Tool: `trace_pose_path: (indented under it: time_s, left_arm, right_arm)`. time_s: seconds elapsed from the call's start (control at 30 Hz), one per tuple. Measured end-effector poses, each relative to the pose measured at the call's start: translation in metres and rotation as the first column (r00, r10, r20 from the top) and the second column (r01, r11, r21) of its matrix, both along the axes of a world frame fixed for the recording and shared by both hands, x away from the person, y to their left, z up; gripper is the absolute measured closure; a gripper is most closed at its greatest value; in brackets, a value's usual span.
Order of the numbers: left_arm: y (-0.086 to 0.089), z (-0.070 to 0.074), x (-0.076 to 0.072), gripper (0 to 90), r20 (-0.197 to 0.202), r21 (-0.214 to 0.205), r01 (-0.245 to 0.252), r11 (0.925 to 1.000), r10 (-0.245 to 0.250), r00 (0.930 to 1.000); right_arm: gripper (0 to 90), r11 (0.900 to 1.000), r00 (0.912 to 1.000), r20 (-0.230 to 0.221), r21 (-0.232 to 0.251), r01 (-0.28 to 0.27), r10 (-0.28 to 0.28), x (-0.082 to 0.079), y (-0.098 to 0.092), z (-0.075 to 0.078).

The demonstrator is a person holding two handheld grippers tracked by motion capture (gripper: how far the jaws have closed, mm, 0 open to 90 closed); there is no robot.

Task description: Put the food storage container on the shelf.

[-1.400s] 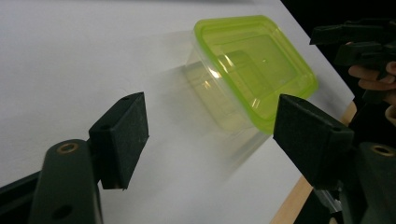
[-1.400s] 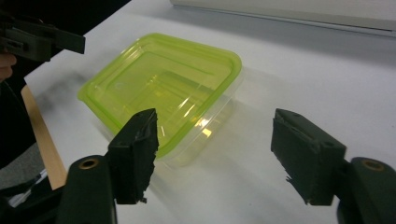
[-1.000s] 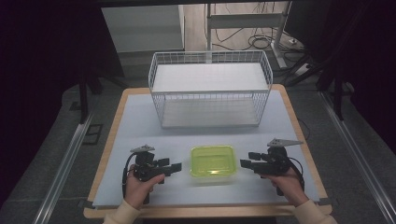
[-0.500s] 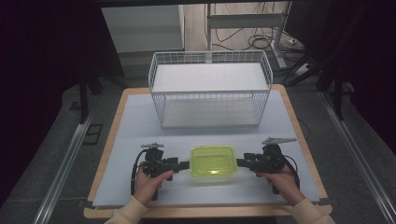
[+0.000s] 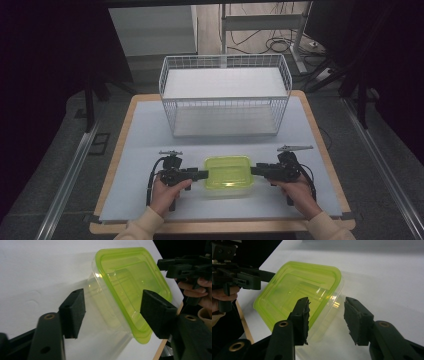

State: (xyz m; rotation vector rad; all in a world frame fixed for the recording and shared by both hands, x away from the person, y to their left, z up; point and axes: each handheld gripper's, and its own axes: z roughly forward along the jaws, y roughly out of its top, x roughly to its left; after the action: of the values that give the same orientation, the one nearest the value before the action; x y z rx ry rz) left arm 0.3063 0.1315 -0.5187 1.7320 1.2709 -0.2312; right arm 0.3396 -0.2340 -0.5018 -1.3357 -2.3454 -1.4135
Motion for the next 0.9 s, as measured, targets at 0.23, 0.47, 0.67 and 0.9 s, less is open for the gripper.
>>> trace_pose_path:
  time_s: [0.23,0.47,0.67,0.9]
  left_arm:
    - [-0.0032,-0.0037,0.0051,47.7,-0.033,-0.038,0.019,0.9991,-0.02,0.9993]
    - [-0.0051,-0.0077,0.006,58.2,-0.053,-0.067,0.027,0.9974,-0.031,0.9981]
    - [-0.0069,-0.0096,0.006,64.7,-0.066,-0.053,0.038,0.9979,-0.042,0.9969]
    - [-0.0063,-0.0078,0.0042,70.7,-0.057,-0.057,0.045,0.9974,-0.049,0.9972]
  right_arm:
    - [59.6,1.0,0.9995,-0.032,0.003,-0.006,0.006,0.002,0.0021,-0.0028]
    - [64.7,0.9996,0.9976,-0.066,0.019,-0.022,0.023,0.0035,0.0041,-0.0053]
    - [65.6,0.9987,0.9946,-0.097,0.037,-0.034,0.038,0.0065,0.0036,-0.0079]
    - [69.6,0.9984,0.9923,-0.113,0.029,-0.048,0.051,0.006,0.0092,-0.0092]
